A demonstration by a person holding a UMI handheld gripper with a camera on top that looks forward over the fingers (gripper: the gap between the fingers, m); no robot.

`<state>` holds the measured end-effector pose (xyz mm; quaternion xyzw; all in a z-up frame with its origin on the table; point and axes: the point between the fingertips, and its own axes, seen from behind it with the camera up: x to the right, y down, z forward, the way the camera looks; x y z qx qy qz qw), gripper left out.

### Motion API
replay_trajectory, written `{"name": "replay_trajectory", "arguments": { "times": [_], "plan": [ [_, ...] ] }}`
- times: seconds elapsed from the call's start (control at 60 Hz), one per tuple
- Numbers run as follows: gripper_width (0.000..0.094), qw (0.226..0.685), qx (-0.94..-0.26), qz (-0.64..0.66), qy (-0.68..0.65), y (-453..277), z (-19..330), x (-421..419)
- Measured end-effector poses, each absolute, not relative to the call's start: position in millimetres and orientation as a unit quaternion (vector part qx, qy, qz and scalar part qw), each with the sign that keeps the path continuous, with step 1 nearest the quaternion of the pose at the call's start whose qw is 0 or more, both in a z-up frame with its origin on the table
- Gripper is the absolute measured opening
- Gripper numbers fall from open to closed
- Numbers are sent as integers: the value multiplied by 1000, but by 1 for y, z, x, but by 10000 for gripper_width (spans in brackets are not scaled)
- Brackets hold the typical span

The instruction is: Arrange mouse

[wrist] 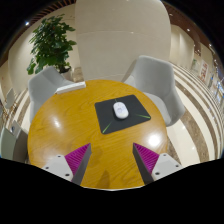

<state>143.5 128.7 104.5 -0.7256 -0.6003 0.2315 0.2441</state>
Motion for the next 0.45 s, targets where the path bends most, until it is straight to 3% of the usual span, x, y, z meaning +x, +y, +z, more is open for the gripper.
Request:
{"name": "replay_trajectory", "arguments": {
  "times": [0.183,0.45],
  "plan": [
    [855,250,-724,218,-604,114,102,186],
    [858,277,-711,215,-610,116,111,176]
  ]
}}
